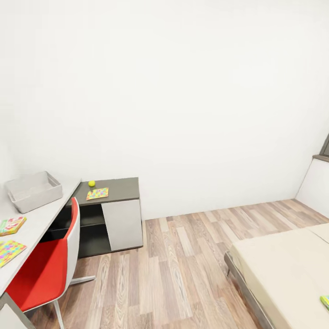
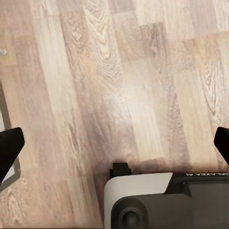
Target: Put all the toys in the child's room - the three board games (two on the bed and one on the table), the two jigsaw puzzles on the table, and the tennis ball on the table - inside the toy box on the table in the child's room.
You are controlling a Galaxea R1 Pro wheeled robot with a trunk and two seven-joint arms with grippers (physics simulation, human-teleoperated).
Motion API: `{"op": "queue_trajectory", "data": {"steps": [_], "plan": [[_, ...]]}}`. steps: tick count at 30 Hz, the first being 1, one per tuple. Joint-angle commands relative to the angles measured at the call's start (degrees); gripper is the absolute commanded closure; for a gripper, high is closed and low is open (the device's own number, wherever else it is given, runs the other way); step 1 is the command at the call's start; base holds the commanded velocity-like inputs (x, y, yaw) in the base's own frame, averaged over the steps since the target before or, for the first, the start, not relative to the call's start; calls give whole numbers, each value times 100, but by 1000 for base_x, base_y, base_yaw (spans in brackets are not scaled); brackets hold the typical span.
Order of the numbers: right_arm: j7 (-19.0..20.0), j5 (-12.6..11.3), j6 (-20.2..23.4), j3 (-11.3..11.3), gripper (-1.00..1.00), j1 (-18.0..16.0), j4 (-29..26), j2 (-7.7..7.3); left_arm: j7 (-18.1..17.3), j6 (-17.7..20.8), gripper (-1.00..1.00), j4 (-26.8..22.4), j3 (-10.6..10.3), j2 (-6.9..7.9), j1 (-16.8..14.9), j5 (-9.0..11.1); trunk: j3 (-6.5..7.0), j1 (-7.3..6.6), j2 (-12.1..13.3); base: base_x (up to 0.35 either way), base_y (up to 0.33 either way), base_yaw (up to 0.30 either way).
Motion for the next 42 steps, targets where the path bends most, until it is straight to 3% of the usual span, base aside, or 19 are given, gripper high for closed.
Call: {"op": "queue_trajectory", "data": {"steps": [1, 31, 42], "plan": [[-11, -38, 27, -24, -100, 4, -15, 4, -21, 35, -100, -9, 6, 1, -1, 1, -4, 2, -5, 0, 0, 292], [-9, -38, 27, -24, -100, 5, -15, 4, -20, 30, -100, -9, 6, -21, 1, -6, -4, 2, -5, 0, 0, 288], [-9, -46, 27, -24, -100, 4, -15, 4, -22, 28, -100, -9, 0, -25, 7, -23, -4, 2, -5, 0, 0, 90]]}}
